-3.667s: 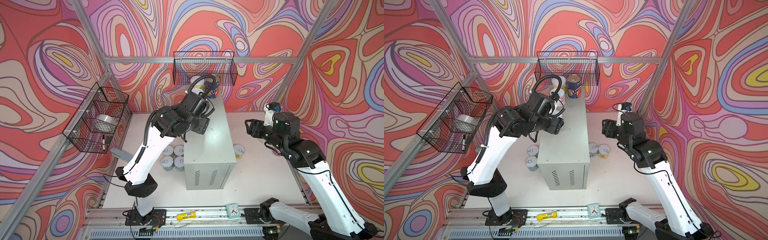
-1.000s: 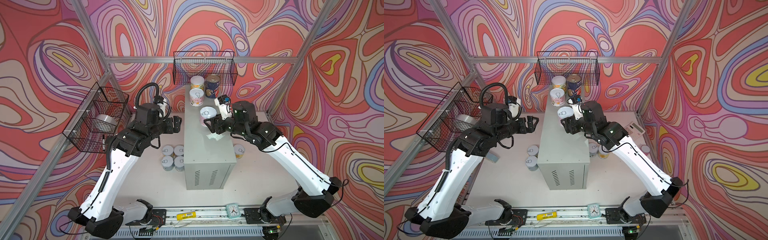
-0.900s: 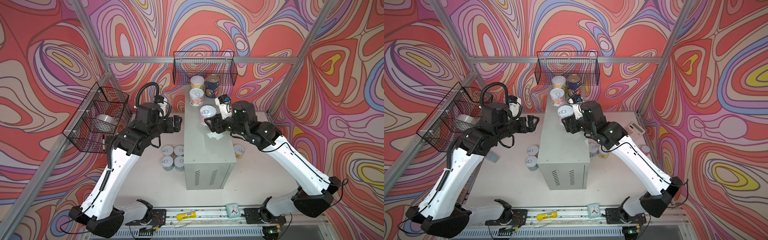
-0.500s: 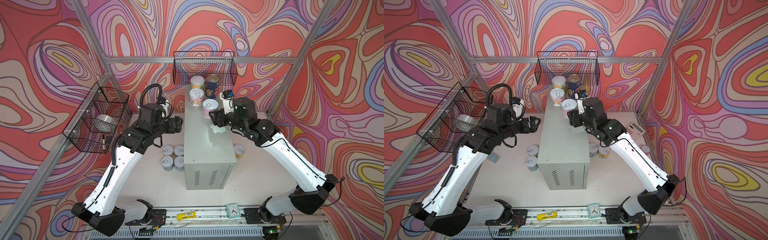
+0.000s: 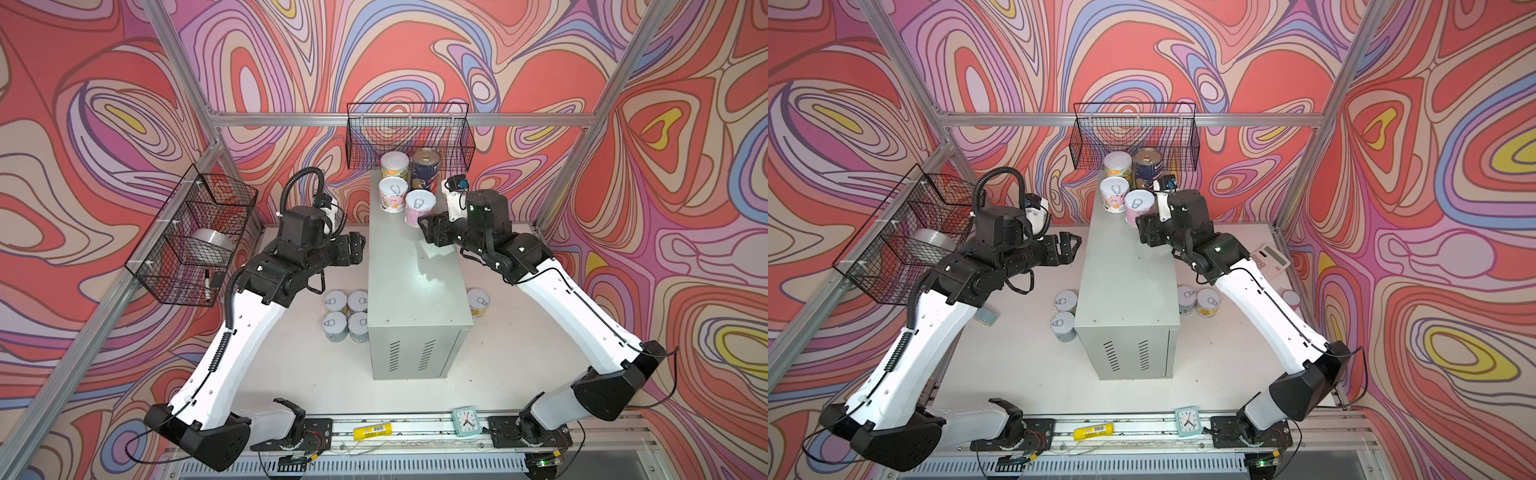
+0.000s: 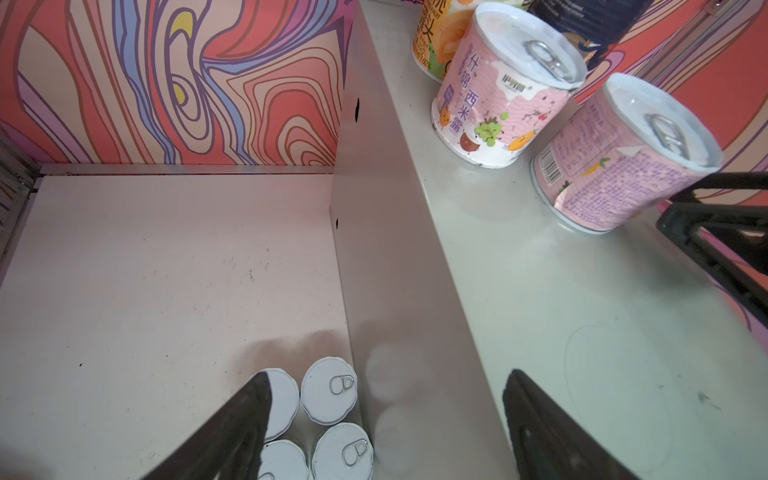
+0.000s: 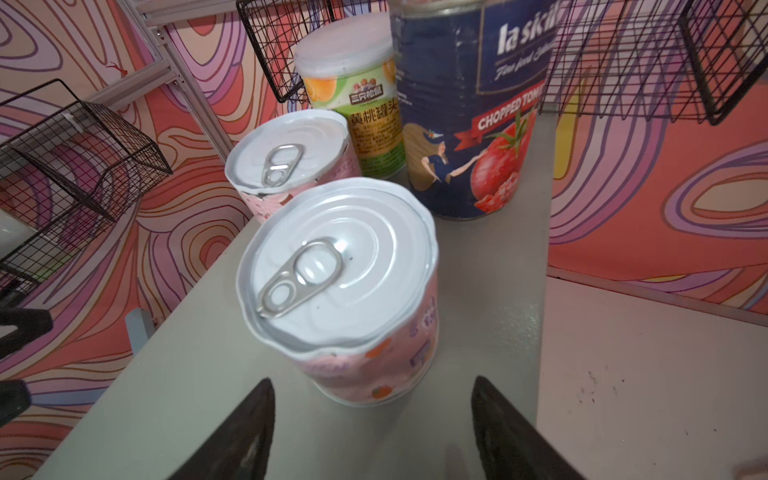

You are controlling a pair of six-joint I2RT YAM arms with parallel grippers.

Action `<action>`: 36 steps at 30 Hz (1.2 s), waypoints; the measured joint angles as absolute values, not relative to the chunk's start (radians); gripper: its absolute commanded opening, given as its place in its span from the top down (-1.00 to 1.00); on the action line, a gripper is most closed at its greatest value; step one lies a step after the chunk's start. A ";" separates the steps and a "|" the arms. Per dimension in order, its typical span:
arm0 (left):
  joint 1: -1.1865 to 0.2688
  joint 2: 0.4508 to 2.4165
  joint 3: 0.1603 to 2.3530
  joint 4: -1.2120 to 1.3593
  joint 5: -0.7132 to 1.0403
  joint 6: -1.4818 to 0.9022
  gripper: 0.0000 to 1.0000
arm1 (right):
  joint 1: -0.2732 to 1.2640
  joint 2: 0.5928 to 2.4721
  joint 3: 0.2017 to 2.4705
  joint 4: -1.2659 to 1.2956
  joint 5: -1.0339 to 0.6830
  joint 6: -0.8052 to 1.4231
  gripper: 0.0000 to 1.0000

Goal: Place and organize the canned foods onto the counter
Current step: 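Slide the can with the right gripper farther back beside the other pink can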

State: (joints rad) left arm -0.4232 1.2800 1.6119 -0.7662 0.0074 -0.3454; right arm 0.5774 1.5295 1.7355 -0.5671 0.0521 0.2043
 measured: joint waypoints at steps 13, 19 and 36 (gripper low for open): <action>-0.422 1.299 1.612 -0.765 0.008 -0.345 -0.71 | 0.577 1.610 1.754 -0.509 0.039 0.203 -0.58; -0.417 1.299 1.612 -0.765 0.007 -0.345 -0.71 | 0.567 1.622 1.757 -0.477 0.075 0.216 -0.54; -0.410 1.321 1.612 -0.751 0.008 -0.345 -0.67 | 0.532 1.659 1.787 -0.411 0.092 0.242 -0.37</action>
State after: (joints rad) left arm -0.4103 1.3212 1.6115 -0.7506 0.0078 -0.3450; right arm 0.5316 1.6588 1.7866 -0.4110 0.0917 0.2420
